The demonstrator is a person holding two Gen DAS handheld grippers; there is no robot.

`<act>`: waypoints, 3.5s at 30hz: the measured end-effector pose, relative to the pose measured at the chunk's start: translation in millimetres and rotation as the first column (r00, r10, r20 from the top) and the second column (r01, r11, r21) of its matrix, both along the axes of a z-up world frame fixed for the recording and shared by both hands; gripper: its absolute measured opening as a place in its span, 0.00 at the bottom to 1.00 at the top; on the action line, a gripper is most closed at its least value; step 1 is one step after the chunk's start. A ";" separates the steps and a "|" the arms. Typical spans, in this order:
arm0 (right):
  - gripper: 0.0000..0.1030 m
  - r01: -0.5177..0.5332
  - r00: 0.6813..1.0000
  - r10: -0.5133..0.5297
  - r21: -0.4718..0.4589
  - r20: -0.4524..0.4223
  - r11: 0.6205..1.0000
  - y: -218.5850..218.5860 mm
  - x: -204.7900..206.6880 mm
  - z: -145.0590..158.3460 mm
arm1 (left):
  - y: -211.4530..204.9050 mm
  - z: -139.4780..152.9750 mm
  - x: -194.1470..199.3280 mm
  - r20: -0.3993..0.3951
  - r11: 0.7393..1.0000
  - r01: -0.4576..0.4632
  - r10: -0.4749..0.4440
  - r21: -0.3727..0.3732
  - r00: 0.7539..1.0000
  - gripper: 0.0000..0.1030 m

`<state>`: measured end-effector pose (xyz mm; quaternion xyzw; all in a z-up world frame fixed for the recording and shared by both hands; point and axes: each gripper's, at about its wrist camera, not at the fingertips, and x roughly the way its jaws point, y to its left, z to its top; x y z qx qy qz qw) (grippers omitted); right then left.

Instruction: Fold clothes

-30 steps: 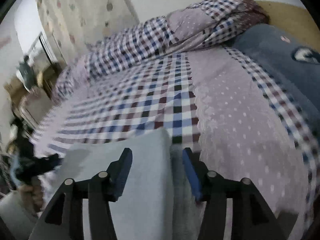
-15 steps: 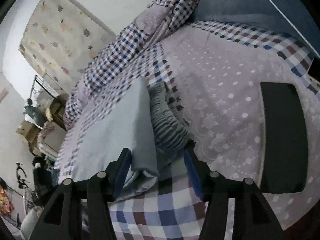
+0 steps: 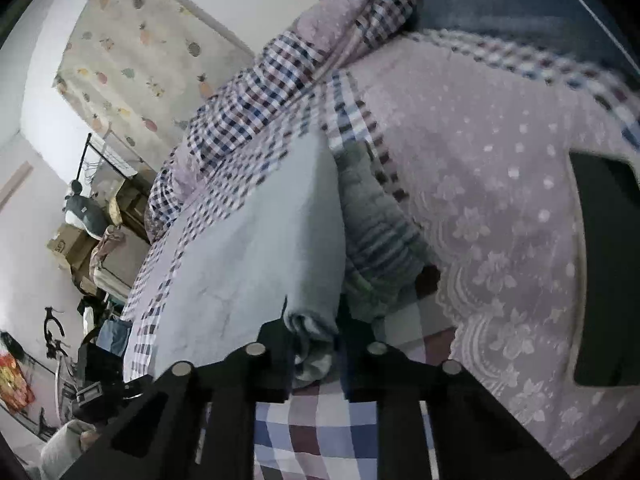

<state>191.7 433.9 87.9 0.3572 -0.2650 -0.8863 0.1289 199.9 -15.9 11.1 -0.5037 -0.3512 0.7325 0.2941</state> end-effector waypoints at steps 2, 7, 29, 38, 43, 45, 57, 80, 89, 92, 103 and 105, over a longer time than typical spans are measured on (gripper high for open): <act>0.14 0.015 1.000 -0.015 0.005 -0.014 1.000 1.5 2.1 4.5 | -2.7 4.4 6.3 -0.026 1.000 -0.016 0.016 0.003 1.000 0.34; 0.16 0.036 0.995 -0.037 0.019 0.091 0.999 3.6 -7.5 -18.3 | -0.1 -9.1 6.3 -0.016 0.998 0.001 -0.002 -0.058 1.000 0.33; 0.57 0.260 0.958 -0.228 0.196 -0.173 0.945 -1.6 14.7 53.3 | 5.8 56.8 32.6 -0.343 0.918 -0.147 0.012 -0.369 0.939 0.67; 0.95 0.116 0.956 -0.012 0.340 -0.293 0.933 -75.6 -60.1 98.3 | 51.4 113.5 -57.2 -0.478 0.888 -0.281 0.082 -0.363 0.875 0.83; 0.95 0.067 0.957 0.058 0.409 -0.284 0.910 -102.0 -123.8 94.0 | 72.6 116.7 -118.5 -0.500 0.852 -0.346 0.117 -0.393 0.858 0.85; 0.95 0.028 0.974 0.055 0.359 -0.219 0.933 -99.7 -161.0 71.1 | 79.4 106.3 -144.1 -0.494 0.827 -0.363 0.121 -0.430 0.861 0.85; 0.95 -0.017 0.996 -0.025 0.448 0.089 0.894 -97.2 -239.6 -34.5 | 102.6 0.8 -217.6 -0.336 0.730 -0.267 0.054 -0.629 0.940 0.85; 0.96 -0.022 0.999 0.037 0.564 -0.016 0.826 -119.8 -143.9 -8.0 | 122.1 22.2 -159.9 -0.400 0.629 -0.305 -0.011 -0.715 0.916 0.87; 0.96 -0.047 0.997 0.075 0.636 -0.017 0.770 -134.9 -70.5 -24.5 | 142.3 15.3 -65.1 -0.478 0.545 -0.347 -0.115 -0.763 0.871 0.87; 0.96 -0.037 0.996 0.081 0.654 -0.037 0.756 -139.1 -46.3 -28.2 | 144.9 8.3 -35.2 -0.521 0.556 -0.375 -0.125 -0.742 0.844 0.87; 0.96 -0.011 0.998 0.046 0.599 -0.043 0.801 -135.0 9.0 -34.0 | 132.9 1.7 17.2 -0.535 0.616 -0.380 -0.082 -0.691 0.841 0.87; 0.96 -0.004 0.999 0.032 0.600 -0.036 0.800 -136.0 16.8 -35.7 | 130.8 1.9 21.1 -0.537 0.617 -0.370 -0.100 -0.694 0.838 0.87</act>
